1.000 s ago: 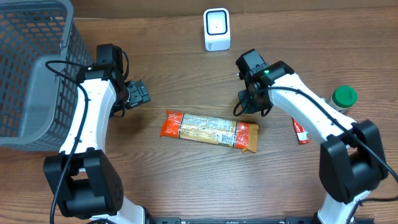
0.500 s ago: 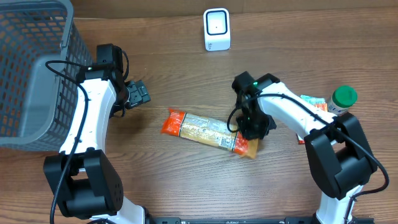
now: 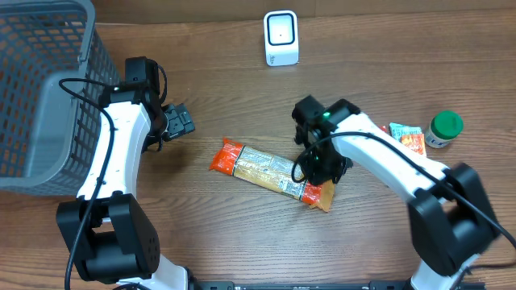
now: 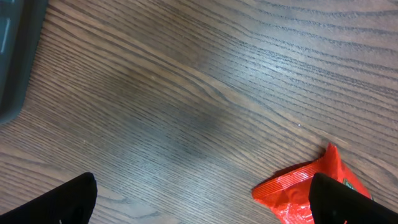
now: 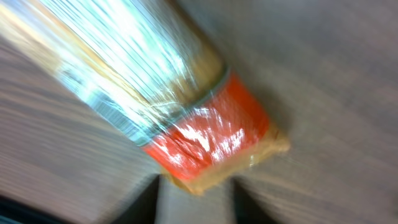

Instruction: Scan the item barcode

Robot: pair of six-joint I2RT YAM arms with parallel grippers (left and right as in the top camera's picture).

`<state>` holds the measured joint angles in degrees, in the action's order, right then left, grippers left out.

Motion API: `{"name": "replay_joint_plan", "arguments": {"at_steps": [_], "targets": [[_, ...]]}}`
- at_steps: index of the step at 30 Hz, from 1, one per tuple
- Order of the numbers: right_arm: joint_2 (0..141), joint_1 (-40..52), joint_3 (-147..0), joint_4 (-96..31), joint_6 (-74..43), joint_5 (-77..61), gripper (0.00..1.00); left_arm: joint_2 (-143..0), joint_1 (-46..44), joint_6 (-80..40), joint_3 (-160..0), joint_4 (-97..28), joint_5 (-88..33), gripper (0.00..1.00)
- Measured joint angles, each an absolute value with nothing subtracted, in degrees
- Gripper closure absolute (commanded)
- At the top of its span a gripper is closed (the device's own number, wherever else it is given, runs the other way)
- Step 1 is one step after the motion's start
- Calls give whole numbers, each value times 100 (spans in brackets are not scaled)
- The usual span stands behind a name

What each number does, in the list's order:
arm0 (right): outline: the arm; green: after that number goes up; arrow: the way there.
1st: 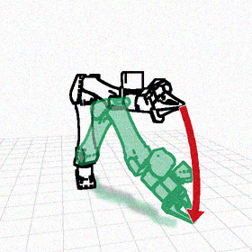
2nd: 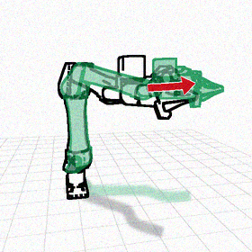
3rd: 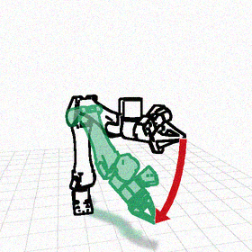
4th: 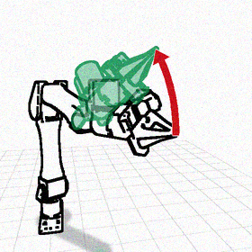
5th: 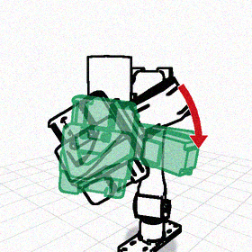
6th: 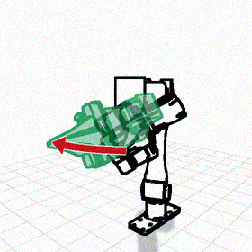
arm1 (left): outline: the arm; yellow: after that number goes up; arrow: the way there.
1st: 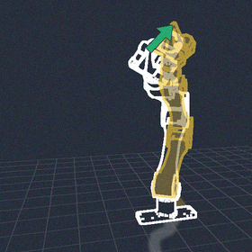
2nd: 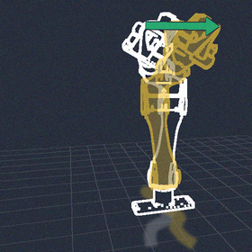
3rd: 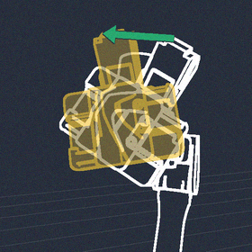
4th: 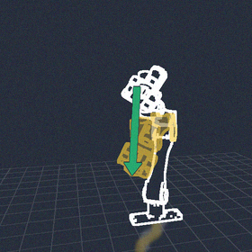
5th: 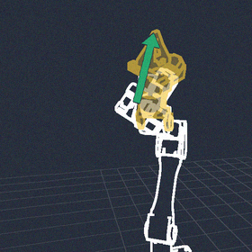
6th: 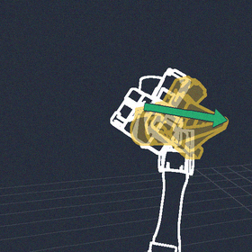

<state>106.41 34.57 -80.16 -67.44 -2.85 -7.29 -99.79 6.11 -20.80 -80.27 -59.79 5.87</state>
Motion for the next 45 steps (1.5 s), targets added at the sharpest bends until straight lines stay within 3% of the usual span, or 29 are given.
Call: {"name": "replay_joint_plan", "arguments": {"at_steps": [14, 27, 33, 35, 39, 42, 45], "targets": [[10645, 3610, -8125, -5013, 1216, -727, 13, -9979, 611, -2080, -8027, -5979, 587, 0], [11697, 4051, -8123, -4751, 1466, -963, 13, -9979, 611, -2080, -8027, -5979, 587, 0], [11756, 4069, -8123, -4768, 1476, -1072, 18, -9979, 611, -2080, -8027, -5979, 587, 0], [11760, 4069, -8123, -4770, 1487, -1083, 30, -9979, 611, -2080, -8027, -5981, 587, 0], [11760, 4071, -8128, -4807, 1487, -1127, 42, -9979, 611, -2080, -8027, -5981, 587, 0], [11760, 4071, -8136, -4849, 1498, -1157, 59, -9979, 611, -2080, -8027, -5981, 587, 0], [11760, 4071, -8187, -4921, 1529, -1184, 70, -9979, 611, -2080, -8027, -5981, 587, 0]]}}
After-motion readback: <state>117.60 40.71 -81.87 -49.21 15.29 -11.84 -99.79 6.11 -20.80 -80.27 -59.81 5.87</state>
